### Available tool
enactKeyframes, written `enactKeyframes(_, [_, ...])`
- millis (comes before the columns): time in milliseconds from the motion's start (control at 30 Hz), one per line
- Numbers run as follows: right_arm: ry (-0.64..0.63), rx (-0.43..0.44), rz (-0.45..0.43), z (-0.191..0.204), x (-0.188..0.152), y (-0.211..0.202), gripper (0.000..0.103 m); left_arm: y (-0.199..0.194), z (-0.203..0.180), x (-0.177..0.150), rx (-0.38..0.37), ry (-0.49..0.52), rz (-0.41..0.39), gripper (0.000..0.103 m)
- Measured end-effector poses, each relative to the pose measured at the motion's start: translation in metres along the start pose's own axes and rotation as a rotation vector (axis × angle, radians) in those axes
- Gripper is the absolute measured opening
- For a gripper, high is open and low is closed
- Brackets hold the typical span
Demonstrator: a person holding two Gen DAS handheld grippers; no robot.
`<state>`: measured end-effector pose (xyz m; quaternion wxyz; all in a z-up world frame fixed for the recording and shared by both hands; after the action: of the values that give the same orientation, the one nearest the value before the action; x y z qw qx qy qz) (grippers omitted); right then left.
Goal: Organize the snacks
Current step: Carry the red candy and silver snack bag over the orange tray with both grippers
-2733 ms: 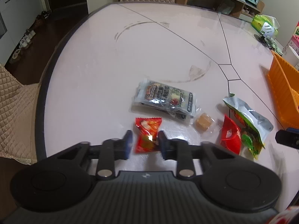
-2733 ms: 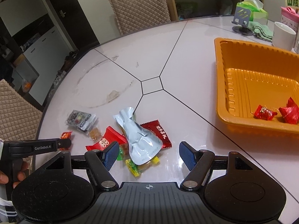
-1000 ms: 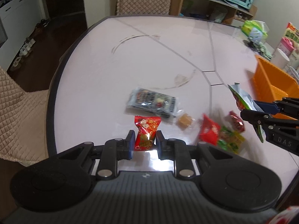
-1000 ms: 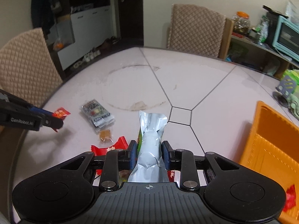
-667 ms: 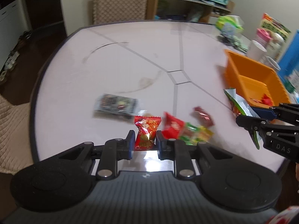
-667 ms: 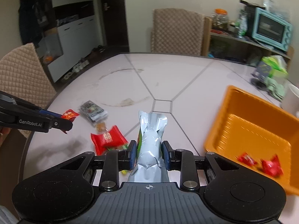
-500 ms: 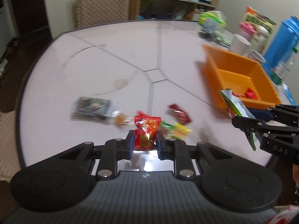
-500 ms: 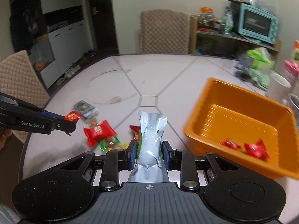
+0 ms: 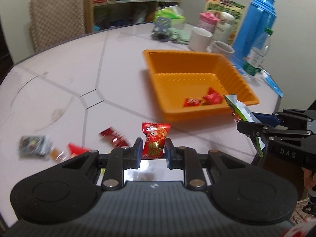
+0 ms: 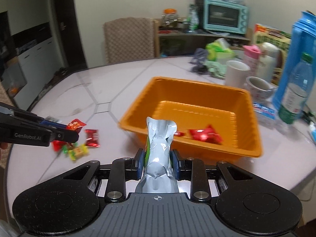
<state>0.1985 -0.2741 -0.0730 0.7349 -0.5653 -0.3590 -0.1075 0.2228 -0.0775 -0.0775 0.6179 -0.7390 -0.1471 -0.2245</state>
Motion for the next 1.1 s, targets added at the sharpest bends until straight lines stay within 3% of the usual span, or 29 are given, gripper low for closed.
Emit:
enactKeyframes(333, [0.074, -0.079, -0.033, -0.063, 0.020, 0.002, 0.030, 0.024, -0.031, 0.052, -0.027, 0.046, -0.040, 0.021])
enactKeyframes(567, [0.120, -0.099, -0.046, -0.095, 0.045, 0.020, 0.030, 0.044, -0.037, 0.088, -0.005, 0.059, -0.061, 0.021])
enactKeyframes(833, [0.123, -0.111, -0.049, -0.118, 0.069, 0.053, 0.030, 0.069, -0.037, 0.116, 0.014, 0.050, -0.054, 0.021])
enactKeyframes(1100, [0.109, -0.148, 0.002, -0.126, 0.071, 0.091, 0.030, 0.092, -0.036, 0.127, 0.024, 0.051, -0.021, 0.021])
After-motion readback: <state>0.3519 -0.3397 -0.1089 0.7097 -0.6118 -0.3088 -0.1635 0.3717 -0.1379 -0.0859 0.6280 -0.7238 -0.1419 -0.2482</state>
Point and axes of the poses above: each gripper's, at about its wrist camera, not at the fingertips, and y roughly the way its jaws point, z to its left, x to its top, the point moved 4 cm from there along y, roughly the way its jaws point, and after that the axes turned 8 degrees about z, right-handed, at the moved point
